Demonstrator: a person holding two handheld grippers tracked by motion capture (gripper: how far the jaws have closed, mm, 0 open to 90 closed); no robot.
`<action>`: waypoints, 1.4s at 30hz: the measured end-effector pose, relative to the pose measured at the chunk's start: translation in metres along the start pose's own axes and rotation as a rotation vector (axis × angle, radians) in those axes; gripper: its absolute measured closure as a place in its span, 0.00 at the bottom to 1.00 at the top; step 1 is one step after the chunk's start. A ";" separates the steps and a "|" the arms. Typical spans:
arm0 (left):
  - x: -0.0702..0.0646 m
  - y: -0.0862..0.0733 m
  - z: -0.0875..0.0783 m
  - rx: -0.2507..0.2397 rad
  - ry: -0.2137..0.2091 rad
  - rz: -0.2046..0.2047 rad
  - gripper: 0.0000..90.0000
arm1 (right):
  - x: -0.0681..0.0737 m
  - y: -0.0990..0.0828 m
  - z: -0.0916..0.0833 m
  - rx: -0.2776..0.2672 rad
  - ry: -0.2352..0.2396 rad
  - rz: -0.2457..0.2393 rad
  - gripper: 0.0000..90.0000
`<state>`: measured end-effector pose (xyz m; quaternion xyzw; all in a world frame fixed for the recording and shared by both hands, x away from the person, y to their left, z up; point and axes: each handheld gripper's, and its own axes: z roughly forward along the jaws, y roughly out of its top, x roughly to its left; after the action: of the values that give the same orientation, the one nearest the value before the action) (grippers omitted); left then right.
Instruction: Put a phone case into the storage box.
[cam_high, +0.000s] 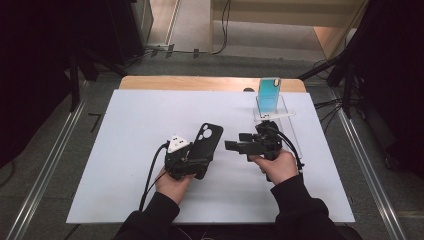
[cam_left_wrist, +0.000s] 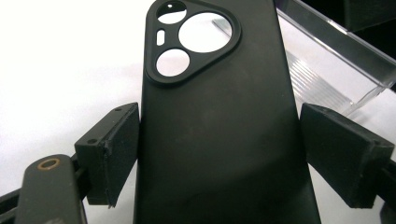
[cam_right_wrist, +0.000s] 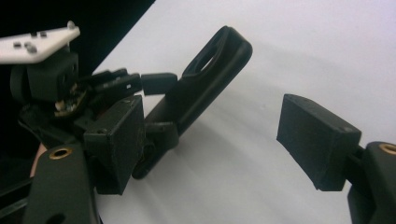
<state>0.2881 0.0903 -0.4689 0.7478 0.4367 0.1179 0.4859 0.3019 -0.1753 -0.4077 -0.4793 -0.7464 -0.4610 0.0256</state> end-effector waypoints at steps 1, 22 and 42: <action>0.000 -0.001 0.000 -0.004 0.001 -0.003 0.17 | 0.000 0.002 0.002 -0.004 0.003 0.010 0.24; -0.014 -0.006 0.000 -0.070 0.001 0.019 0.17 | -0.010 0.019 0.031 0.011 0.012 0.092 0.25; -0.017 -0.008 -0.001 -0.090 -0.027 0.004 0.17 | -0.016 0.031 0.048 0.041 0.126 0.218 0.78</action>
<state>0.2728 0.0790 -0.4706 0.7276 0.4227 0.1282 0.5249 0.3528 -0.1489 -0.4229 -0.5270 -0.6961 -0.4693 0.1325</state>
